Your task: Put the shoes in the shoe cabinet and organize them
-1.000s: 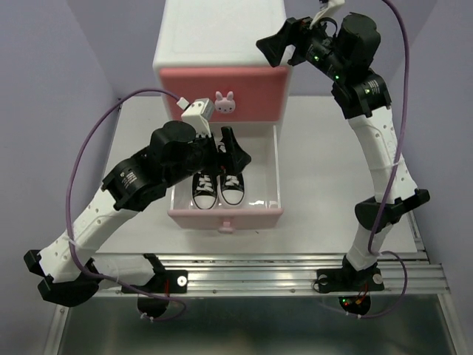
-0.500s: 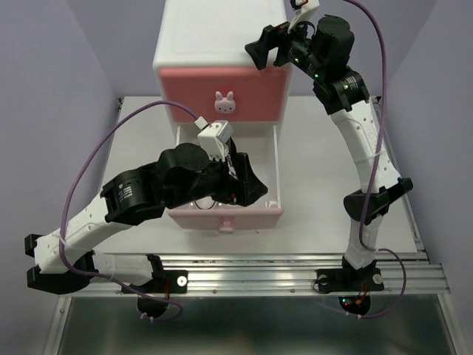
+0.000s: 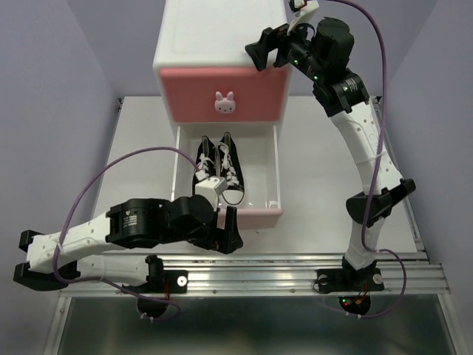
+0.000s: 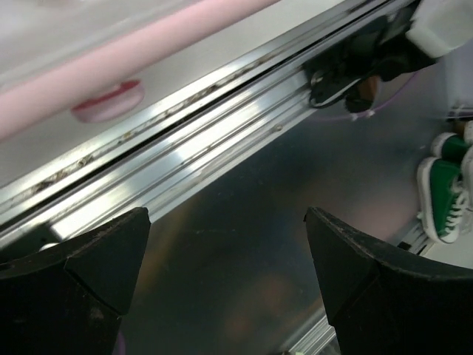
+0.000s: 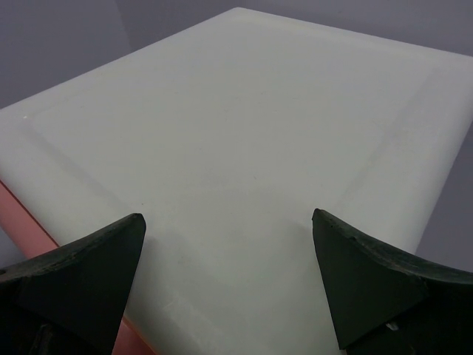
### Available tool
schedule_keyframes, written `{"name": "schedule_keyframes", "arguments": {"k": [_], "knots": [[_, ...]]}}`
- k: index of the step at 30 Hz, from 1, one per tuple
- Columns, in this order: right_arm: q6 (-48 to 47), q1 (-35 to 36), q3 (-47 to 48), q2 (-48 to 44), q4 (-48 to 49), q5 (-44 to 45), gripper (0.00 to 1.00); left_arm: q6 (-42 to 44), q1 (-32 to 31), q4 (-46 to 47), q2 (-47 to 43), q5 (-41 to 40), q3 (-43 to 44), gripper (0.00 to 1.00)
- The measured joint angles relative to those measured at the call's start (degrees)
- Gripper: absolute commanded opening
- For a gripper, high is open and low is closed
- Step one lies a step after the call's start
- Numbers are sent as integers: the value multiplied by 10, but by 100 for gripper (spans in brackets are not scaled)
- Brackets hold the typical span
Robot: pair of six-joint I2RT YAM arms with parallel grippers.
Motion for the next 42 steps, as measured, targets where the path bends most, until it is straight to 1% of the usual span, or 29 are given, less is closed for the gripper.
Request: {"name": "schedule_keyframes", "arguments": {"k": [2, 5, 10, 12, 15, 19, 21, 23, 27, 34, 36, 42], "knots": [[0, 0, -8, -4, 7, 0, 100, -24, -12, -12, -6, -9, -39, 97], [-2, 0, -15, -6, 14, 0, 100, -54, -25, -11, 0, -22, -75, 97], [-4, 0, -23, -9, 22, 0, 100, -153, -64, -10, 11, -72, -145, 97], [-4, 0, -28, -12, 24, 0, 100, -186, -75, -12, 15, -90, -160, 97], [-4, 0, -38, -16, 34, 0, 100, -258, -112, -25, 50, -153, -163, 97], [-5, 0, -53, -23, 47, 0, 100, -351, -164, -41, 130, -211, -156, 98], [-5, 0, -58, -25, 52, 0, 100, -392, -184, -43, 163, -227, -156, 98], [-6, 0, -65, -28, 57, -2, 100, -427, -196, -45, 179, -239, -156, 98], [-7, 0, -78, -34, 70, -9, 100, -486, -201, -51, 176, -268, -158, 98], [-7, 0, -89, -38, 81, -18, 100, -527, -201, -56, 174, -317, -174, 97], [-7, 0, -100, -44, 88, -19, 100, -530, -201, -59, 177, -326, -176, 95], [-7, 0, -117, -57, 90, -24, 100, -534, -184, -57, 193, -355, -189, 96]]}}
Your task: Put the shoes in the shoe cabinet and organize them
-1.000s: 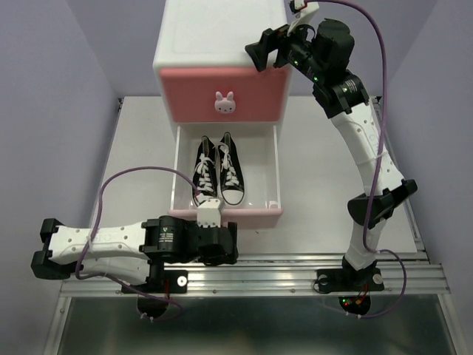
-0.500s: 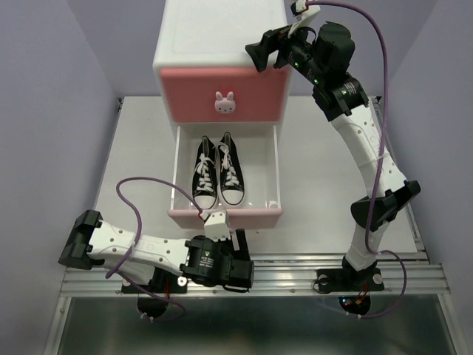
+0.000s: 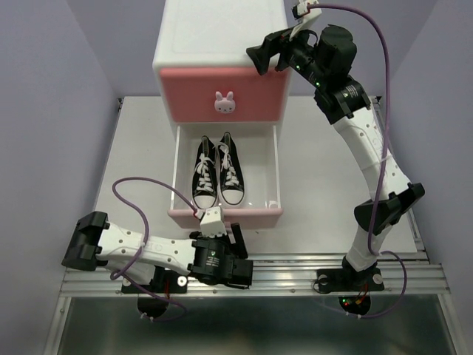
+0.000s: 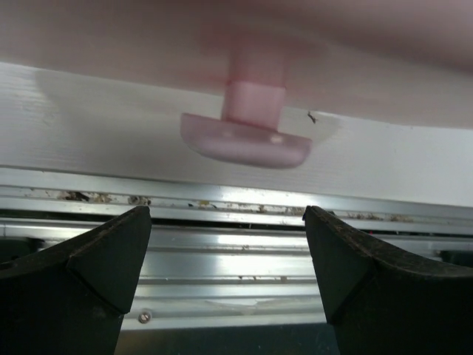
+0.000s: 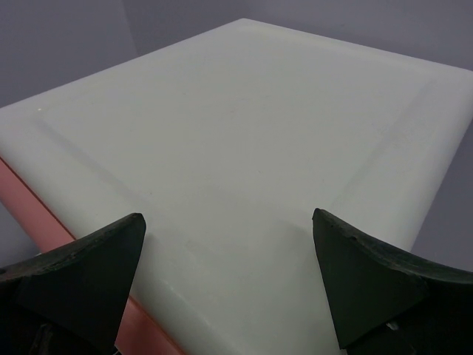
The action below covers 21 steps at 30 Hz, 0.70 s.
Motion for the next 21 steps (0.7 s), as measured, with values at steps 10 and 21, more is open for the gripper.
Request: {"name": "schedule_keyframes", "arguments": {"k": [10, 21], "knots": [[0, 0, -7, -2, 3, -4, 100, 24, 57, 2, -3, -42, -28, 94], [-2, -1, -13, 0, 18, -8, 100, 43, 65, 2, 20, -78, -19, 82]]}}
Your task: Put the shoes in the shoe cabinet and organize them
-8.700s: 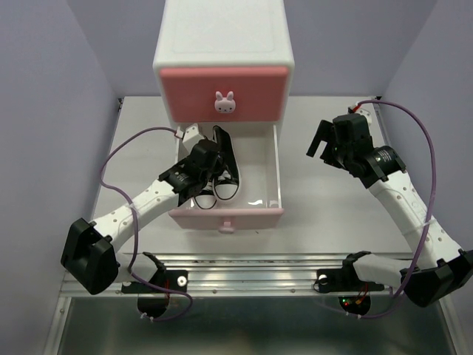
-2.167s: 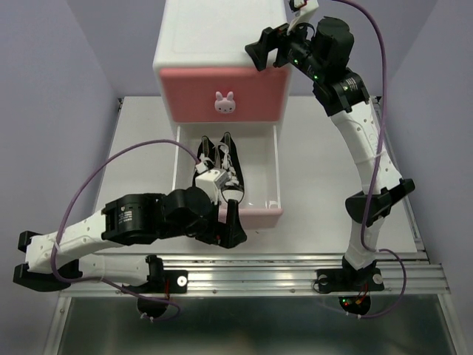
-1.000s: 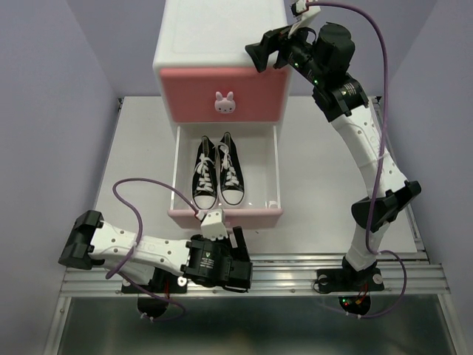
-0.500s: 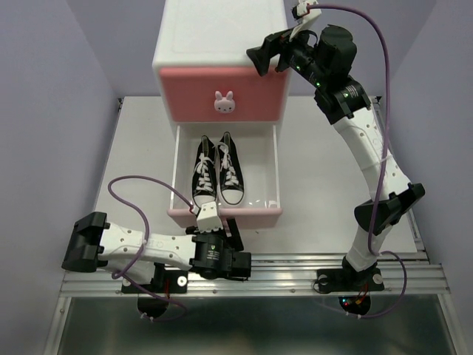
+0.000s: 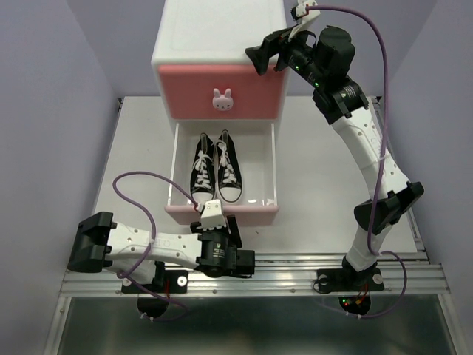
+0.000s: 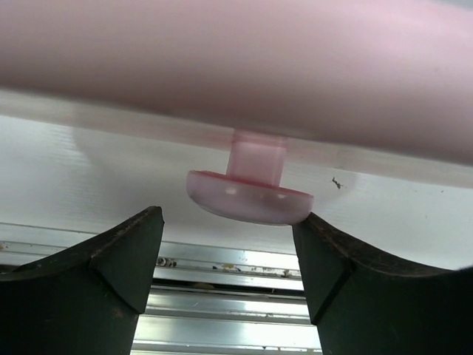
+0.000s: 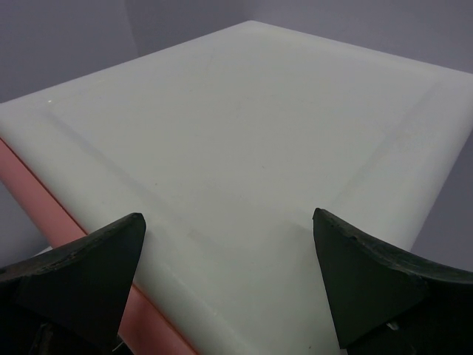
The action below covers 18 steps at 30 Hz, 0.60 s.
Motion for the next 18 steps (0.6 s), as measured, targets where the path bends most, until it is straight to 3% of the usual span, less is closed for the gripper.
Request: {"name": "schedule_keyframes", "arguments": {"k": [5, 11, 13, 14, 18], "knots": [[-1, 0, -9, -4, 7, -2, 100, -9, 16, 1, 11, -57, 1, 89], [-4, -1, -38, -16, 34, -9, 100, -39, 17, -3, 27, -81, -12, 86], [-3, -3, -50, -20, 46, -12, 100, -53, 17, 0, 40, -87, -20, 74], [-3, -3, -53, -22, 49, -13, 100, -59, 18, 2, 47, -92, -24, 61], [-1, -3, -60, -24, 59, -17, 100, -74, 19, 11, 56, -103, -24, 37]]}}
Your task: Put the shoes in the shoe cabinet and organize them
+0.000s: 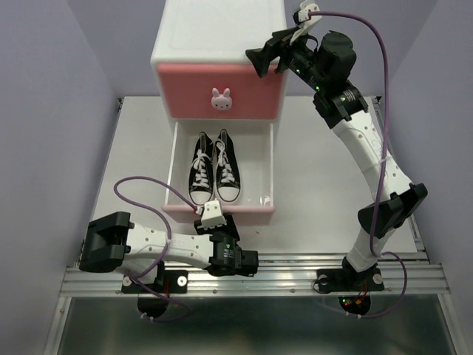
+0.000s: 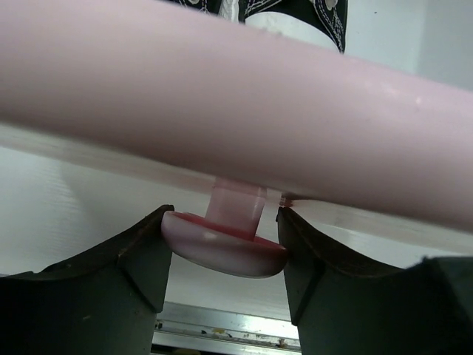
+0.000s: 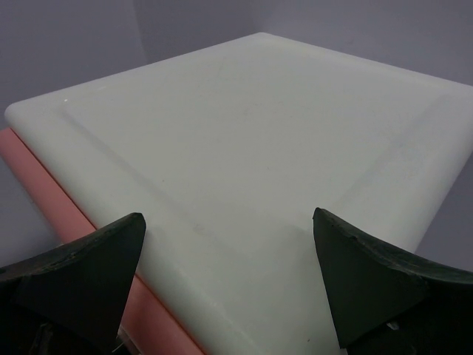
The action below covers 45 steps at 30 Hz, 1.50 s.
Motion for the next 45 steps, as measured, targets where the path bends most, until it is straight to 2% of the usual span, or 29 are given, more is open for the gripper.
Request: {"name": "schedule_keyframes", "arguments": {"k": [1, 2, 13, 17, 22, 25, 27, 31, 34, 39, 41, 43, 44, 45], "knots": [[1, 0, -2, -1, 2, 0, 100, 0, 0, 0, 0, 0, 0, 29], [1, 0, -4, -2, 4, 0, 100, 0, 0, -1, 1, -1, 1, 2], [2, 0, -15, -8, 11, 3, 100, 63, 14, -30, 11, -19, 85, 0], [8, 0, -14, -8, 12, 6, 100, 109, 33, -28, 5, -42, 136, 0], [18, 0, -14, -8, 12, 9, 100, 162, 72, -4, -21, -43, 136, 0], [26, 0, -11, -7, 12, 11, 100, 265, 114, 100, -49, -41, 103, 0], [32, 0, -5, -3, 9, 11, 100, 362, 158, 210, -76, -18, 57, 0], [38, 0, 7, 4, 2, 10, 100, 608, 244, 508, -125, 35, -61, 0], [40, 0, 9, 5, 0, 10, 100, 724, 294, 647, -95, 70, -72, 0], [40, 0, 9, 5, 0, 10, 100, 834, 391, 845, 18, 122, -41, 0], [39, 0, 6, 4, 2, 10, 100, 860, 410, 886, 48, 132, -26, 0], [36, 0, 0, 0, 5, 11, 100, 890, 428, 929, 100, 136, 6, 6], [35, 0, -3, 0, 9, 13, 100, 903, 436, 948, 122, 135, 21, 17], [30, -2, -6, 0, 16, 17, 100, 916, 437, 952, 137, 130, 34, 20]]}}
